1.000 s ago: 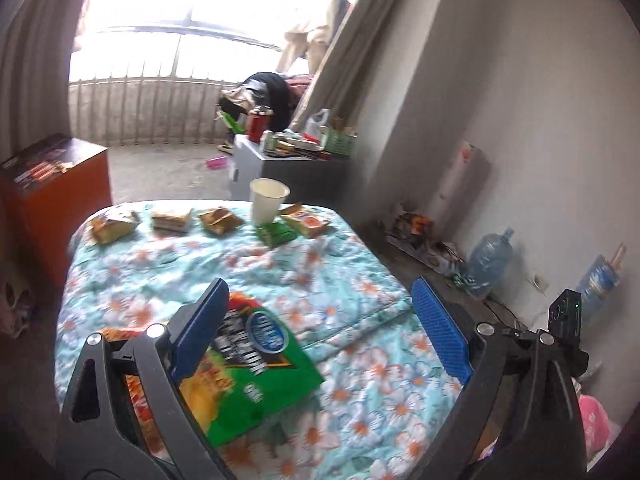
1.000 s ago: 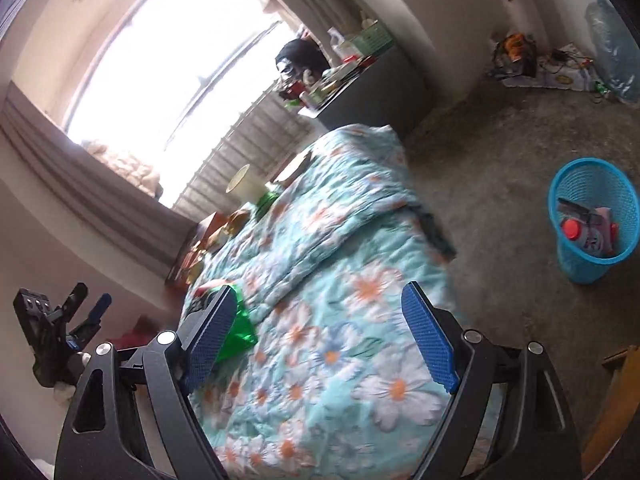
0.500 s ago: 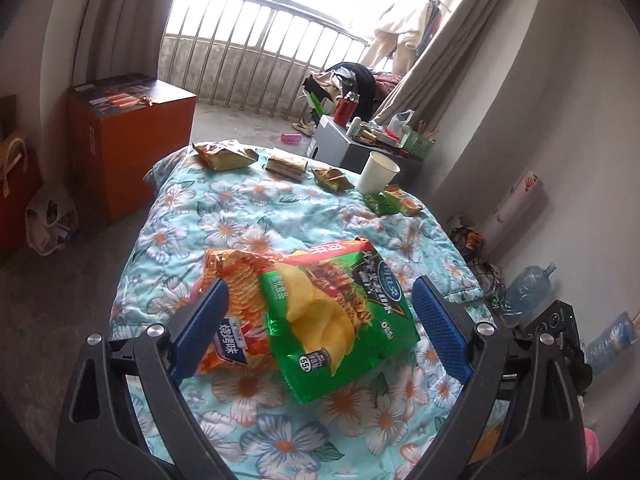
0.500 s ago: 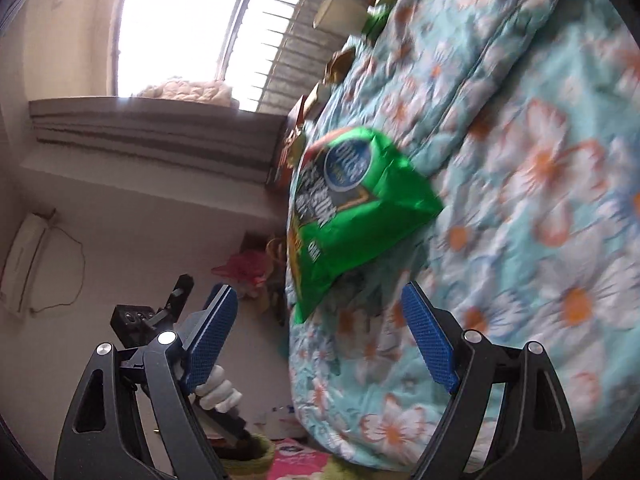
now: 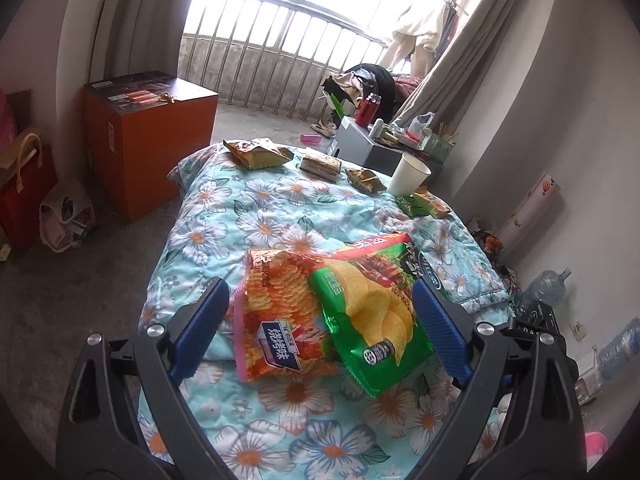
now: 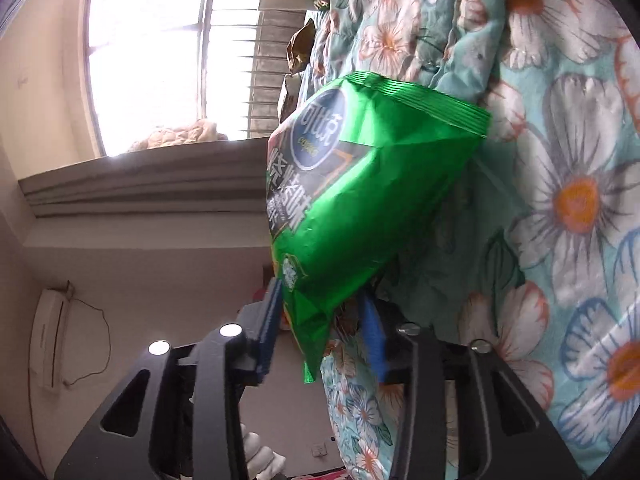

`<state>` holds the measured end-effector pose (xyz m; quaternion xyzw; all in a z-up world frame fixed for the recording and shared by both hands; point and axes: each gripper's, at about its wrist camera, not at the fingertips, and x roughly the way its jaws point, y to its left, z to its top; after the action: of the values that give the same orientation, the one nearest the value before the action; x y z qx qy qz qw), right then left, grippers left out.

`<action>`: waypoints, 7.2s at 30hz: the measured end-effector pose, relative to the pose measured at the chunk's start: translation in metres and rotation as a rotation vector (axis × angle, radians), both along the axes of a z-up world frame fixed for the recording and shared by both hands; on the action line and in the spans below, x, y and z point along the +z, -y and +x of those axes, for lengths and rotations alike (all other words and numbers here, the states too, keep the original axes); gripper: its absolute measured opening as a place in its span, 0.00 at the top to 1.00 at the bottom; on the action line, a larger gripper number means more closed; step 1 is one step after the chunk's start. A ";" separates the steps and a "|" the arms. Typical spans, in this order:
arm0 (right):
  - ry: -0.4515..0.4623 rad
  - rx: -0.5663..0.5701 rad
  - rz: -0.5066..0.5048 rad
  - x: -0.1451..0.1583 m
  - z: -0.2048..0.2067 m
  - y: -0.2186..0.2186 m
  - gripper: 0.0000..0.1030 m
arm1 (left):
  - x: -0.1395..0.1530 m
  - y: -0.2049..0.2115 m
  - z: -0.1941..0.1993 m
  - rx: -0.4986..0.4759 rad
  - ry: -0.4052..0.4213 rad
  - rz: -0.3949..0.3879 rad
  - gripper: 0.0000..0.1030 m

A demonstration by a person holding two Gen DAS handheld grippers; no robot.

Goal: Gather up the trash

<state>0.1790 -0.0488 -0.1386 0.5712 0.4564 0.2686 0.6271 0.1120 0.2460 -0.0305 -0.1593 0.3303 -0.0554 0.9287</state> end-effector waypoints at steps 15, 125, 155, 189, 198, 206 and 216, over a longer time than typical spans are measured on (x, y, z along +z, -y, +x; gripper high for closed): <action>0.049 0.136 -0.003 0.030 -0.029 0.151 0.81 | -0.015 -0.009 0.063 0.002 -0.075 0.050 0.14; 0.454 -0.481 -0.611 0.181 -0.176 0.387 0.93 | 0.064 0.432 0.071 -0.979 0.051 -0.014 0.96; -0.197 -0.377 -1.301 -0.161 0.029 0.554 0.62 | -0.050 0.598 0.167 -1.055 -0.114 0.186 0.96; -0.229 -0.995 -0.802 -0.126 -0.179 0.555 0.55 | -0.271 0.772 0.220 -0.799 -0.610 0.179 0.69; -0.196 -0.945 -0.844 -0.108 -0.157 0.538 0.55 | -0.133 0.712 0.207 -1.017 -0.421 0.121 0.58; -0.041 -0.866 -0.937 -0.039 -0.138 0.492 0.55 | -0.023 0.584 0.141 -1.066 -0.202 0.127 0.32; 0.366 -0.702 -1.154 0.103 -0.129 0.365 0.22 | 0.036 0.409 0.068 -0.603 -0.046 0.077 0.08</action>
<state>0.0498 -0.4134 -0.0353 0.2060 0.2015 -0.1434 0.9468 0.1804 -0.1628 0.0055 -0.0201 0.3854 -0.3122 0.8681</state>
